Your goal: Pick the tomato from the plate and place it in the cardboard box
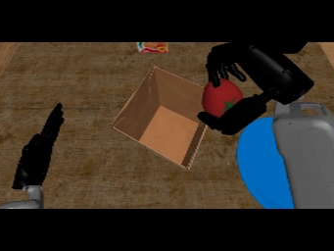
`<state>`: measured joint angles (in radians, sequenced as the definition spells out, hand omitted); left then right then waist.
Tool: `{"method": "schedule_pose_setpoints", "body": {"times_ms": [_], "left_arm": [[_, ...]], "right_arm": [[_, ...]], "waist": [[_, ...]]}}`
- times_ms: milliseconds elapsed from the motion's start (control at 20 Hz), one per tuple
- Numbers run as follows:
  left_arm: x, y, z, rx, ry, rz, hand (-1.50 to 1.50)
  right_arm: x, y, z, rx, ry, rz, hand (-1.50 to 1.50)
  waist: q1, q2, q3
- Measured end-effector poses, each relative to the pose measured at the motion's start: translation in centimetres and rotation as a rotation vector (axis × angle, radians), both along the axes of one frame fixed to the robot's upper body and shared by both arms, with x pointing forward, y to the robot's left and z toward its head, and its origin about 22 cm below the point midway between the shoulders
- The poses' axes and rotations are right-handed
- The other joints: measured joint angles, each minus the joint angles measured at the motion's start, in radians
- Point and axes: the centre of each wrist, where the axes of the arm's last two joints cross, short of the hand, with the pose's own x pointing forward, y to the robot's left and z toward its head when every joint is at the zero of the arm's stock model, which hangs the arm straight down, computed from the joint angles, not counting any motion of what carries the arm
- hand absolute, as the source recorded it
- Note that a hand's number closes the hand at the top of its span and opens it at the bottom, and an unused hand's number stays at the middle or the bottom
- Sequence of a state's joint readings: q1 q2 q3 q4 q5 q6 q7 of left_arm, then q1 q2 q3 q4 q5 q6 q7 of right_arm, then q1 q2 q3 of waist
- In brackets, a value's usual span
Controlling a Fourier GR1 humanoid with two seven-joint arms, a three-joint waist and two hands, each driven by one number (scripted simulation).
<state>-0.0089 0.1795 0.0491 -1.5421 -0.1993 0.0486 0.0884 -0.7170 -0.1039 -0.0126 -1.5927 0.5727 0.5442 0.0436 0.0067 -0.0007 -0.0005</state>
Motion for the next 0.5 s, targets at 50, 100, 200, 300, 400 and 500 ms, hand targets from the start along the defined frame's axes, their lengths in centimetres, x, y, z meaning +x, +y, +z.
{"method": "schedule_pose_setpoints", "body": {"times_ms": [50, 100, 200, 300, 400, 500], "left_arm": [[-0.1, 0.0, -0.1, 0.001, 0.001, 0.0, 0.0], [-0.3, -0.3, -0.2, -0.001, 0.001, -0.001, 0.0], [-0.2, -0.2, -0.1, -0.001, 0.0, -0.005, 0.0], [-0.4, -0.4, -0.6, 0.0, 0.001, -0.01, 0.0], [-0.2, -0.3, -0.5, 0.003, -0.001, -0.007, 0.0], [-0.2, -0.4, -0.5, -0.002, -0.002, -0.011, 0.0]], "right_arm": [[0.1, 1.2, -0.1, -0.005, 0.007, 0.0, 1.5], [0.4, 2.0, -0.4, -0.016, 0.016, 0.001, 1.5], [0.8, 3.9, -0.8, -0.042, 0.038, 0.002, 1.5], [1.1, 5.7, -1.6, -0.069, 0.058, 0.004, 1.5], [1.3, 7.3, -2.5, -0.1, 0.076, -0.001, 1.5], [1.9, 8.4, -3.6, -0.121, 0.091, -0.004, 1.5]], "waist": [[0.001, 0.0, 0.0], [0.002, 0.0, 0.0], [0.003, 0.001, 0.0], [0.005, 0.001, 0.0], [0.006, 0.002, 0.0], [0.008, 0.002, 0.0]]}}
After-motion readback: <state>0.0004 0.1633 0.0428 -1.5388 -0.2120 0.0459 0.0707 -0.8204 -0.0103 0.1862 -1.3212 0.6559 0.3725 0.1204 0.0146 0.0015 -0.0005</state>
